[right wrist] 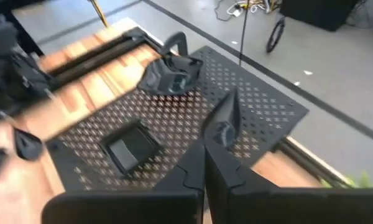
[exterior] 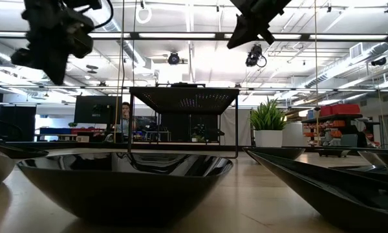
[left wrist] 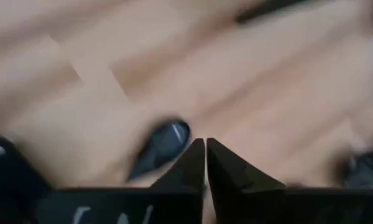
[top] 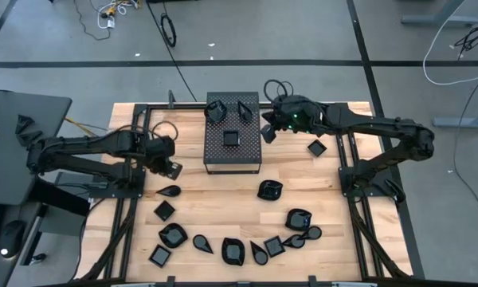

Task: Pick & Place Mini shaped plates
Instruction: Stack the leaf shaped plate on top of the leaf shaped plate on the shelf

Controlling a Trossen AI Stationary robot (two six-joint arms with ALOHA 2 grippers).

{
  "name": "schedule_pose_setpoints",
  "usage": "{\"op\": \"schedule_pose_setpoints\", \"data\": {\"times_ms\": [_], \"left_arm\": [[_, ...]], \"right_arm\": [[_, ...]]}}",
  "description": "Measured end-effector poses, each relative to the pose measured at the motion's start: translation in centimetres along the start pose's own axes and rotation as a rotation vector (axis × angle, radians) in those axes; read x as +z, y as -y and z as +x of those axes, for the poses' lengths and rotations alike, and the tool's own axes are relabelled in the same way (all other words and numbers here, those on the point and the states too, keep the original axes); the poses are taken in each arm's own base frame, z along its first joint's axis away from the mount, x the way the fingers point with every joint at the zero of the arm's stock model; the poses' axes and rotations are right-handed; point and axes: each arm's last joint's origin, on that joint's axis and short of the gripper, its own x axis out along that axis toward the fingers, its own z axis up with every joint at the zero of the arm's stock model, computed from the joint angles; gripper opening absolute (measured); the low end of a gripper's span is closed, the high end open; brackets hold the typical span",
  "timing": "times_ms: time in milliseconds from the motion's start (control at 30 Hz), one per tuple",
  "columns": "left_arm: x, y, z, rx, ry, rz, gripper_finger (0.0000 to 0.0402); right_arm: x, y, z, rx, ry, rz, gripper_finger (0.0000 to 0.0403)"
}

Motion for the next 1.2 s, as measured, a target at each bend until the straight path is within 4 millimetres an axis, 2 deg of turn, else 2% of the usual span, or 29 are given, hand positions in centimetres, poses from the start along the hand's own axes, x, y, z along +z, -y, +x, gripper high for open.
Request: {"op": "schedule_pose_setpoints", "data": {"times_ms": [167,333,433,533,667,767,867,1000,1200], "left_arm": [[-2.6,1.3,0.0,-0.053,-0.138,-0.027,0.0079],[-5.8,3.0,-0.1,-0.125,-0.19,0.064,0.0145],[-7.9,4.3,-0.3,-0.215,-0.162,0.184,0.0167],[-10.4,5.6,0.2,-0.267,-0.116,0.359,0.0171],[-13.8,6.8,2.0,-0.258,-0.109,0.676,0.0168],[-15.4,7.4,3.8,-0.214,-0.12,0.788,0.0173],[-15.9,7.6,5.7,-0.127,-0.107,0.798,0.0187],[-15.4,8.0,7.6,-0.036,-0.069,0.783,0.0218],[-14.3,8.3,9.8,0.025,-0.156,0.909,0.0238]], "right_arm": [[-0.5,0.0,-0.3,-0.015,-0.041,-0.063,0.0006],[-1.1,-0.5,-0.6,-0.004,-0.082,-0.135,0.0006],[-1.4,-1.1,-0.8,0.014,-0.094,-0.188,0.0006],[-1.7,-1.8,-1.1,0.04,-0.098,-0.226,0.0006],[-2.3,-3.2,-1.8,0.083,-0.115,-0.241,0.0006],[-3.0,-4.6,-2.5,0.129,-0.122,-0.248,0.0006],[-3.4,-5.9,-3.3,0.177,-0.11,-0.253,0.0007],[-3.7,-7.0,-3.9,0.222,-0.089,-0.242,0.0007],[-3.8,-7.3,-4.2,0.235,-0.084,-0.246,0.0007]]}}
